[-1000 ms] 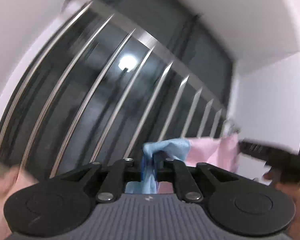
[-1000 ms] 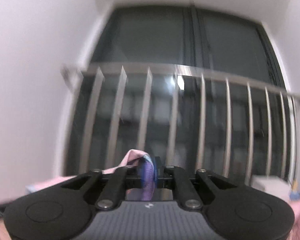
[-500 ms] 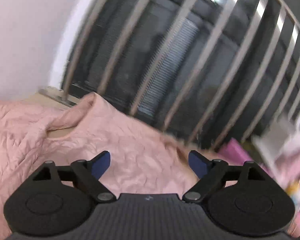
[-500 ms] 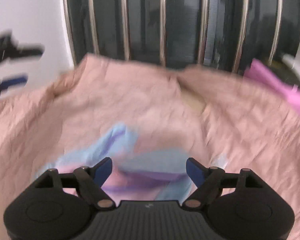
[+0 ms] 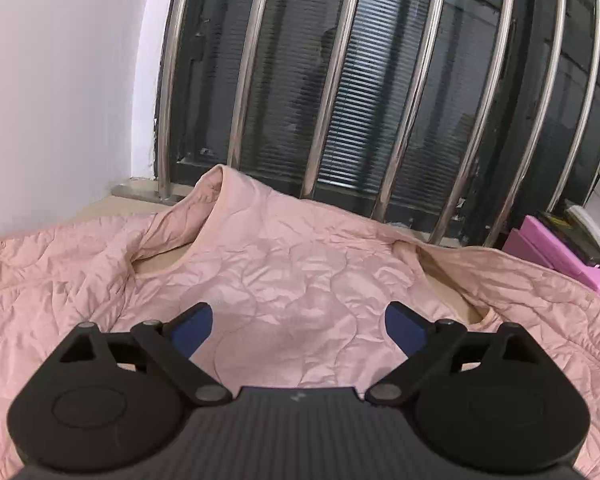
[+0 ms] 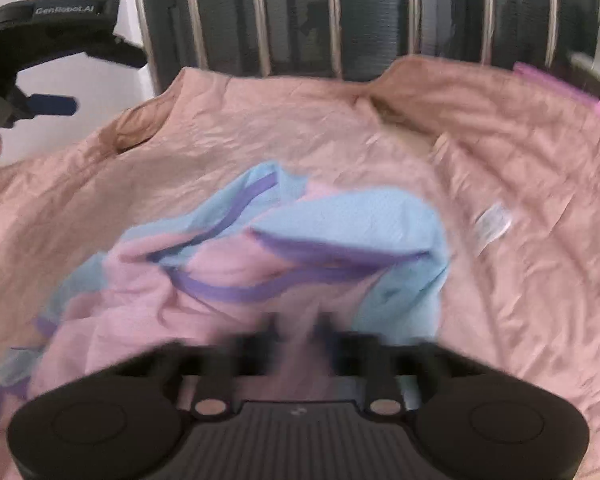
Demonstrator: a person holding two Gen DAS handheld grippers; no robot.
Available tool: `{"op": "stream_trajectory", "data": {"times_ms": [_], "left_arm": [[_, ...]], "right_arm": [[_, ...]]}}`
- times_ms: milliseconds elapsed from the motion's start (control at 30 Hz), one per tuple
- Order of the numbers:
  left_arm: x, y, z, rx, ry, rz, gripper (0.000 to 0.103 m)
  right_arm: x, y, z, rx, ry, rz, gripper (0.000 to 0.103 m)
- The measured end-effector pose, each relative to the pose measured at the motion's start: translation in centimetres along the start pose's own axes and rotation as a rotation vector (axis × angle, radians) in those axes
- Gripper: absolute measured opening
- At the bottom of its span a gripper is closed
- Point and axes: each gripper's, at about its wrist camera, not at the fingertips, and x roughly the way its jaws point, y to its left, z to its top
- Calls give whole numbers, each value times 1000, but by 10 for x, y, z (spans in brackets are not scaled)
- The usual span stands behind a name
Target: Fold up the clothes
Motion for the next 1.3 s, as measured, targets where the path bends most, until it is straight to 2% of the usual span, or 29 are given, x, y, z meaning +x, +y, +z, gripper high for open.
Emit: {"op": "stream_trajectory", "data": {"times_ms": [100,200,233,267,300,333,400,500,533,600,633,667,700,767,833,900,967,1000,1067,1133,1167,1200,1233,1267,1300], "left_arm": [[5,-5,-2,16,16,-18,95],[15,-19,-9,72,42,-46,95],[19,-25,-12,96,55,-56,95],[24,-32,-16,116,72,-68,95],[29,-39,-20,136,89,-79,95],[34,-46,-24,158,107,-88,95],[45,-59,-34,212,140,-88,95],[60,-77,-50,304,184,-64,95],[64,-81,-56,337,197,-48,91],[74,-85,-66,375,236,-46,61],[78,-86,-70,383,251,-44,26],[81,-86,-74,391,266,-42,10],[84,-87,-78,399,281,-40,10],[87,-87,-82,404,286,-45,4],[87,-81,-77,344,264,-49,3],[83,-69,-67,249,217,-43,2],[78,-48,-57,104,185,-80,2],[75,-37,-52,31,160,-84,2],[70,-21,-45,-41,122,-62,2],[69,-8,-41,-97,108,-31,2],[69,-4,-39,-108,113,-26,4],[69,1,-37,-134,115,-11,4],[69,5,-36,-157,119,2,5],[68,8,-34,-162,124,5,9],[65,10,-31,-163,113,8,15]], "right_arm": [[3,-16,15,10,-99,-116,1],[-1,-45,31,90,-243,-252,1],[-4,-53,31,121,-278,-267,5],[-8,-61,29,151,-304,-261,7],[-12,-69,27,181,-329,-255,15],[-16,-77,24,217,-339,-232,37],[-20,-90,14,285,-336,-129,60],[-25,-98,10,309,-316,24,59],[-25,-96,12,294,-288,61,59],[-22,-89,15,243,-225,106,59],[-20,-85,15,218,-188,105,59],[-16,-81,14,197,-157,91,58],[-12,-78,13,178,-130,73,57],[-4,-75,11,165,-87,64,45],[2,-74,8,166,-47,79,15],[6,-71,8,163,-39,73,10],[4,-69,7,163,-69,40,6],[2,-67,6,162,-109,-16,5],[-3,-63,6,135,-202,-166,5],[-11,-64,5,143,-291,-260,12],[-17,-66,5,168,-318,-268,15],[-24,-68,6,208,-324,-233,30],[-30,-67,7,236,-328,-161,50],[-37,-64,8,235,-338,-51,53],[-41,-59,8,202,-342,71,52]]}}
